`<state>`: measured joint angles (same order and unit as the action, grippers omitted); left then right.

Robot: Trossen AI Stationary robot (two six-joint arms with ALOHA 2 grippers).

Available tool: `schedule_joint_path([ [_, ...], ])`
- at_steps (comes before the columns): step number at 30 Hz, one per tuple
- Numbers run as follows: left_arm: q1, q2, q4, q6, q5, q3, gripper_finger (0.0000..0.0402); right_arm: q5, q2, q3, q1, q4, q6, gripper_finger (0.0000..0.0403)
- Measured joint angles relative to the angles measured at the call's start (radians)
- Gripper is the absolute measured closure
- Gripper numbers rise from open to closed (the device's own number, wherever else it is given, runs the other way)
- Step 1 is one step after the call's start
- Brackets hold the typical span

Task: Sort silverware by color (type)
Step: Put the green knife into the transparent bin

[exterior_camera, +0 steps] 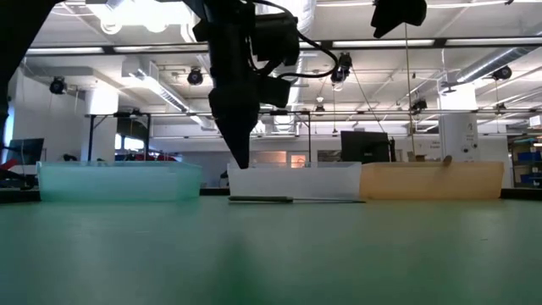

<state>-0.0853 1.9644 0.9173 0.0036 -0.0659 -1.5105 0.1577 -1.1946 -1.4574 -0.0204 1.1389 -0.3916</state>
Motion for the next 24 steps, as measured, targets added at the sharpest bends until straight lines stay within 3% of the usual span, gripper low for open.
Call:
schedule_joint_path([
  [5,-0.001,0.0,0.028,0.032,-0.071,0.0,0.032,0.0,0.0,0.0,0.0,0.0,0.0,0.0261],
  [8,-0.006,0.0,0.055,0.055,-0.177,0.019,0.0319,0.0,0.0,0.0,0.0,0.0,0.0,0.0261],
  [14,-0.027,0.0,-0.033,0.094,-0.127,0.09,0.0321,0.0,0.0,0.0,0.0,0.0,0.0,0.0261],
  [24,-0.038,0.0,-0.162,0.153,-0.146,0.162,0.0322,0.0,0.0,-0.002,0.0,-0.001,0.0,0.0261],
])
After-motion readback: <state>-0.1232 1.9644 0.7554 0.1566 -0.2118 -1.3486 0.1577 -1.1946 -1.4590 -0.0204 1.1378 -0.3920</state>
